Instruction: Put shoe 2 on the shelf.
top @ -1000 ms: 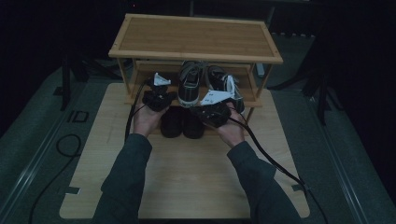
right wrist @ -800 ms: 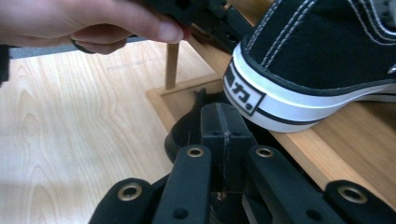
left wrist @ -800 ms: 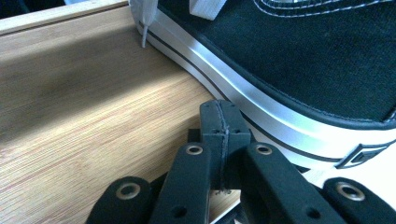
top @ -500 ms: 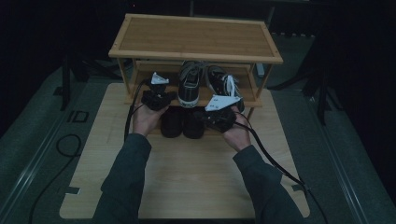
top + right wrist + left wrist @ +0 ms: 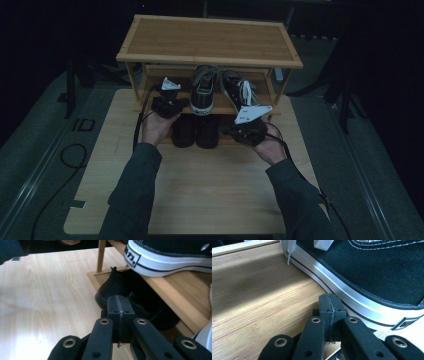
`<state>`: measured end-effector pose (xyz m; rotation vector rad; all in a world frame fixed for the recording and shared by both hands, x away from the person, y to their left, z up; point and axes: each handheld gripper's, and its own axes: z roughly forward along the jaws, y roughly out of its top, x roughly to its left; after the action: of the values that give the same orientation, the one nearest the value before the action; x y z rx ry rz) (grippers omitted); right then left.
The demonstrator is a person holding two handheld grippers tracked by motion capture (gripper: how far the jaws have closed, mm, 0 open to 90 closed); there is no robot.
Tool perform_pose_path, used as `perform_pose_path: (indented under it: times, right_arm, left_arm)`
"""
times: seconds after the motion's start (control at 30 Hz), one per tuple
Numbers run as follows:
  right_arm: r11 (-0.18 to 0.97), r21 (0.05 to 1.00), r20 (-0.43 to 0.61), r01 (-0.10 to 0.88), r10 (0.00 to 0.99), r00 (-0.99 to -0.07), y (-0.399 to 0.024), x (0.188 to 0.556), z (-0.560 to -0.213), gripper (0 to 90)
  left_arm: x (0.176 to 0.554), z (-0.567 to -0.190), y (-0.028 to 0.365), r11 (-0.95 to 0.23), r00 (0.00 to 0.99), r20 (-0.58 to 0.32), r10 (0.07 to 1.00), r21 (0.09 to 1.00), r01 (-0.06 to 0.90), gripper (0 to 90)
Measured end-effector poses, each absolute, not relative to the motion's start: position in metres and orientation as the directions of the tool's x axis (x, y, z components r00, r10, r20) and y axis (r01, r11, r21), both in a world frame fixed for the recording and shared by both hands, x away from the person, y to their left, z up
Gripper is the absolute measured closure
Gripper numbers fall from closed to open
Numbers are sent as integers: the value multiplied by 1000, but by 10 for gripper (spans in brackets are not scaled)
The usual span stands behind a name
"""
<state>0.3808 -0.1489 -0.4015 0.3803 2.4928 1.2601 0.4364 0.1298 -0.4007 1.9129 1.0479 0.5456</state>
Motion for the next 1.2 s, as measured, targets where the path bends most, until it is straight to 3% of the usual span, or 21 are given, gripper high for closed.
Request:
perform_pose_path:
  times: [1.2]
  right_arm:
    - [550, 823, -140, 140, 437, -888, -234, 372, -392, 894]
  left_arm:
    - [437, -400, 130, -278, 553, -24, 833, 845, 456, 900]
